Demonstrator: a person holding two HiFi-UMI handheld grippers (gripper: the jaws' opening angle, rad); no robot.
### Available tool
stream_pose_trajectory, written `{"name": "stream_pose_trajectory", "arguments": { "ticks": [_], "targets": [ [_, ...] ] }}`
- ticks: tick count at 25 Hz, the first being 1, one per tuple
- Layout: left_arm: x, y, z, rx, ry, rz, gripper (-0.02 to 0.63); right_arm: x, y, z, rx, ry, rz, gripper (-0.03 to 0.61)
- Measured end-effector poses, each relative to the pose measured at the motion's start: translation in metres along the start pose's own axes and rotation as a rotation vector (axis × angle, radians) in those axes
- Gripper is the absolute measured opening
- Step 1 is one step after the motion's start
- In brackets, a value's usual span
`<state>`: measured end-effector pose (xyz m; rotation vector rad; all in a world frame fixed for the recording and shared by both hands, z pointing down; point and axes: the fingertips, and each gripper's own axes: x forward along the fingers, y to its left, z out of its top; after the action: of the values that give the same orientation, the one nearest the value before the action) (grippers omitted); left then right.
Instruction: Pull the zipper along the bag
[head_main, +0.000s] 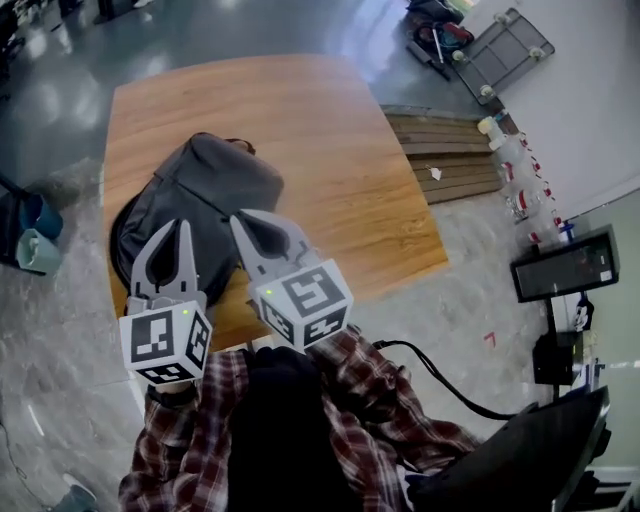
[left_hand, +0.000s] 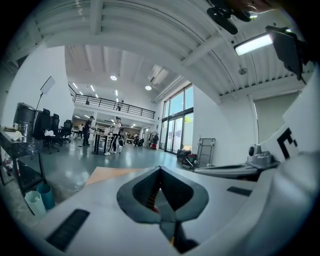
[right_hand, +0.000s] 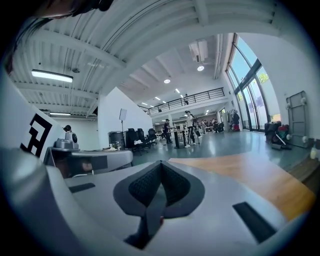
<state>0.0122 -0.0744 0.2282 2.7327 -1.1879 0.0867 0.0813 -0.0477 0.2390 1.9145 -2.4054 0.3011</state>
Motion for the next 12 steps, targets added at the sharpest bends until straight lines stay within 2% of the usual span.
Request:
{"name": "stream_pose_trajectory", "arguments": {
  "ticks": [7, 12],
  "targets": [
    [-0.005, 0.004, 0.003, 0.012, 0.007, 0.009, 0.006, 0.004, 0.008, -0.004, 0.007, 0.028, 0.008, 0.006],
    [0.008, -0.004, -0.015, 0.008, 0.014, 0.001, 0.007, 0.004, -0.009, -0.021, 0.013, 0.038, 0.0, 0.008]
  ]
}}
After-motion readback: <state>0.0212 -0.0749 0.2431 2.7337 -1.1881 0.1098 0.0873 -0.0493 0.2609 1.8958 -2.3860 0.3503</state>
